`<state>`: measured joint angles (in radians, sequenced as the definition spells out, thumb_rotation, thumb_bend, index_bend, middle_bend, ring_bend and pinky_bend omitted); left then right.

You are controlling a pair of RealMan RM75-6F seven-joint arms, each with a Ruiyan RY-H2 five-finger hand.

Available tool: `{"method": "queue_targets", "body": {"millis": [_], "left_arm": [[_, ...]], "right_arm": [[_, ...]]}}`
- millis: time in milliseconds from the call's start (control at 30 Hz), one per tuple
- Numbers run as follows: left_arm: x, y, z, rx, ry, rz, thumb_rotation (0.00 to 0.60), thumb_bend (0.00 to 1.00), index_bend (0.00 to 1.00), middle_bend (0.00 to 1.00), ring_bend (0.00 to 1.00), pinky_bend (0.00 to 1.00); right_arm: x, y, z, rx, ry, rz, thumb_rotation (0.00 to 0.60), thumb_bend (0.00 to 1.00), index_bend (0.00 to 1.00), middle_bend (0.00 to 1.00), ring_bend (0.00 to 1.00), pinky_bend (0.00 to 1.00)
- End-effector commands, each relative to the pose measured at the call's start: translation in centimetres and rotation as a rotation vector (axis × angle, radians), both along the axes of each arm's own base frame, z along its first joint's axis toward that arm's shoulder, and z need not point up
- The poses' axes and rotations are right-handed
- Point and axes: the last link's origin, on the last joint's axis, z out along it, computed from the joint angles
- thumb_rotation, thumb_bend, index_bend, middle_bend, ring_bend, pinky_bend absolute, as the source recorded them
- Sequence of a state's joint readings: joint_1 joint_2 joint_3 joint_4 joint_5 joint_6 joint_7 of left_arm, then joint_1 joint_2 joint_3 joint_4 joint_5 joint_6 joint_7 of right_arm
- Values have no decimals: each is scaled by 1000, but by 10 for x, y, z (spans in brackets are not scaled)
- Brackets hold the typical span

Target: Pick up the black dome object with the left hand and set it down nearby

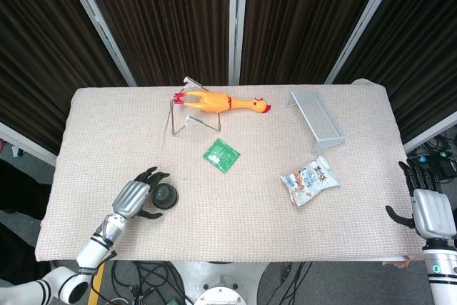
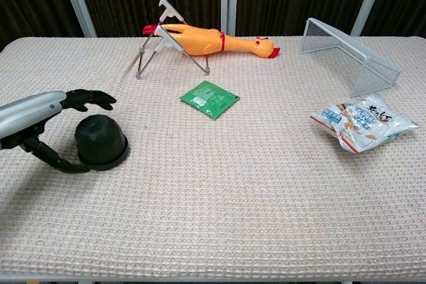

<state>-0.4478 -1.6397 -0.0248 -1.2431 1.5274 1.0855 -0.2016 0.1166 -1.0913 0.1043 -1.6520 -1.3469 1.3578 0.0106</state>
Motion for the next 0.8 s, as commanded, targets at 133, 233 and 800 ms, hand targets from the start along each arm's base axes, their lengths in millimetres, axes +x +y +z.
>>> {"method": "queue_targets", "body": {"millis": [133,233,800], "left_arm": [[0,1,-8,-19,2,-7,600,39,118,153,46,159],[1,3,-10,-22,5,-15,600,40,118,156,45,160],[2,12,-20,-10,59,-33,600,39,121,220,108,216]], "right_arm": [[-2,0,0,2,0,-9,600,125,0,0,0,0],[-4,0,0,4,1,-16,600,126,0,0,0,0],[-10,1,1,2,-4,-31,600,127,0,0,0,0]]}}
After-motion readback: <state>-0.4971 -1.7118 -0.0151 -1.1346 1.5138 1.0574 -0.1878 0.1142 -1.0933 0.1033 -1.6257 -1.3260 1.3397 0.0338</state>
